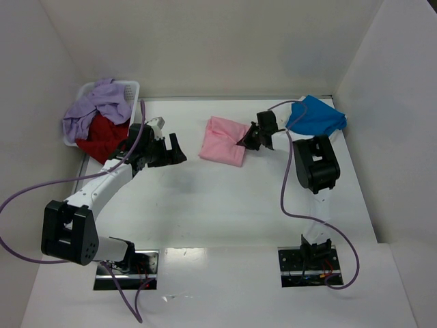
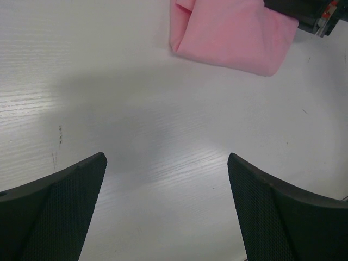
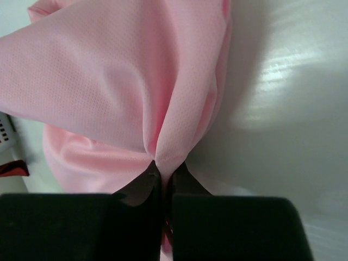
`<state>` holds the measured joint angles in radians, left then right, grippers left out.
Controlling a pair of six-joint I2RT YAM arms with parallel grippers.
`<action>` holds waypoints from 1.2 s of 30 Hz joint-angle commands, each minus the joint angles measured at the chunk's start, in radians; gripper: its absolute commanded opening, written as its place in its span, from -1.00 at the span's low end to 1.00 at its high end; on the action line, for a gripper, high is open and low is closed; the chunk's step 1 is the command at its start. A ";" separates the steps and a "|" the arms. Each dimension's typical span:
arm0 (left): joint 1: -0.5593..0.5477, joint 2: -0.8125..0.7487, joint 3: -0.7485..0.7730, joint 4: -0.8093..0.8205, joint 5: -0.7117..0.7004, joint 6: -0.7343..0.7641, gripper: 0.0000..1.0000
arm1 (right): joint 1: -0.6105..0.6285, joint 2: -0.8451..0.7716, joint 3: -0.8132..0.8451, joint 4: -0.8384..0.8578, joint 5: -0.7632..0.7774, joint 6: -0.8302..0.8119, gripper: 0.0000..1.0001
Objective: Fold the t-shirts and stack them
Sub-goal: Put the neatly folded tshirt into the corner of the board with the right arm
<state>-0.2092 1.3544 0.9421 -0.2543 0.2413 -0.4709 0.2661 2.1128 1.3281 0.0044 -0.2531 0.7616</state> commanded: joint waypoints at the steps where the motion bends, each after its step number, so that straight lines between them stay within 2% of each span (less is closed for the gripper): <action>1: 0.002 0.005 0.003 0.012 0.016 0.018 1.00 | 0.012 0.055 0.089 -0.130 0.107 -0.051 -1.00; 7: 0.002 -0.015 0.003 0.003 0.016 0.018 1.00 | 0.012 0.037 0.141 -0.159 0.173 -0.108 -1.00; 12: 0.002 -0.024 0.003 0.003 0.016 0.018 1.00 | -0.013 0.001 0.250 -0.224 0.222 -0.174 -1.00; 23: 0.002 -0.034 0.003 0.003 0.016 0.018 1.00 | -0.123 0.012 0.572 -0.388 0.256 -0.330 -1.00; 31: 0.002 -0.015 0.003 0.003 0.016 0.028 1.00 | -0.200 0.117 0.865 -0.557 0.291 -0.427 -1.00; 36: 0.011 0.005 0.003 0.003 0.016 0.028 1.00 | -0.267 0.108 0.867 -0.572 0.305 -0.458 -1.00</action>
<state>-0.2077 1.3510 0.9421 -0.2623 0.2413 -0.4694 0.0372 2.2150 2.1601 -0.5194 0.0196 0.3573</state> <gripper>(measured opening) 0.998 0.045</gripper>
